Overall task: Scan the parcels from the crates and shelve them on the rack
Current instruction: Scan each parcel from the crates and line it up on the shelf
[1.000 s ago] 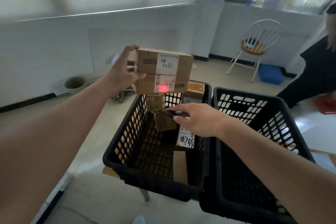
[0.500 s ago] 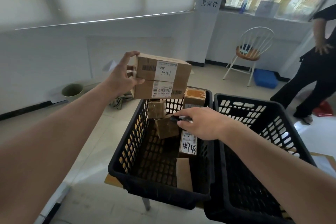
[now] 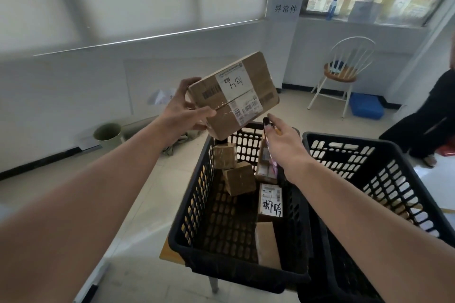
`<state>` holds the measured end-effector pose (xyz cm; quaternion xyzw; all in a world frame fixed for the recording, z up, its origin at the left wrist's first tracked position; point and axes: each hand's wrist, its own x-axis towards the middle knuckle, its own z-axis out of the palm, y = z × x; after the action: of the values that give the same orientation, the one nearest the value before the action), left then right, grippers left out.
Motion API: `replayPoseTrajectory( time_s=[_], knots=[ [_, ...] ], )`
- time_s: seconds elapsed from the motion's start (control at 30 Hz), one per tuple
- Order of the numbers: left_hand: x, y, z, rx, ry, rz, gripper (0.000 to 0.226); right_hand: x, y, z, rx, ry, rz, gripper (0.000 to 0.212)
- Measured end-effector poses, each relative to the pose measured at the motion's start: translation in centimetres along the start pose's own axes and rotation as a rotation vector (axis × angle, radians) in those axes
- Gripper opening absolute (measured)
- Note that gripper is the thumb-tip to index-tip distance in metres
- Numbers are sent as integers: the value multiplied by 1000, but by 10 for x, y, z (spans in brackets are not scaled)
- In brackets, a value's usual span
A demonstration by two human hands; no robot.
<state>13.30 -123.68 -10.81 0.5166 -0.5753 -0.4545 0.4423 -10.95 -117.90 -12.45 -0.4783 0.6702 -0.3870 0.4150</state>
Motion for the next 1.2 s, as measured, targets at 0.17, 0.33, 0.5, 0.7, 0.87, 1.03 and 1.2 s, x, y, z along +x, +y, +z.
replayPoseTrajectory(
  time_s=[0.17,0.33,0.5,0.7,0.87,1.03,1.2],
  knots=[
    [-21,4,3,-78,51,1,71,10,-4,9,68,41,-5,46],
    [-67,10,14,-104,140,9,76,12,-7,4,95,-54,-150,44],
    [-136,25,36,-122,339,46,67,-19,-12,-3,125,-255,-362,55],
    [-246,58,40,24,550,-3,76,-85,-24,1,153,-473,-540,65],
    [-348,82,40,242,738,-5,119,-153,-34,21,138,-614,-696,46],
    [-450,92,39,338,887,-13,135,-248,-48,34,177,-785,-804,43],
    [-568,109,44,274,1151,-8,102,-352,-43,52,233,-958,-846,44]
  ],
)
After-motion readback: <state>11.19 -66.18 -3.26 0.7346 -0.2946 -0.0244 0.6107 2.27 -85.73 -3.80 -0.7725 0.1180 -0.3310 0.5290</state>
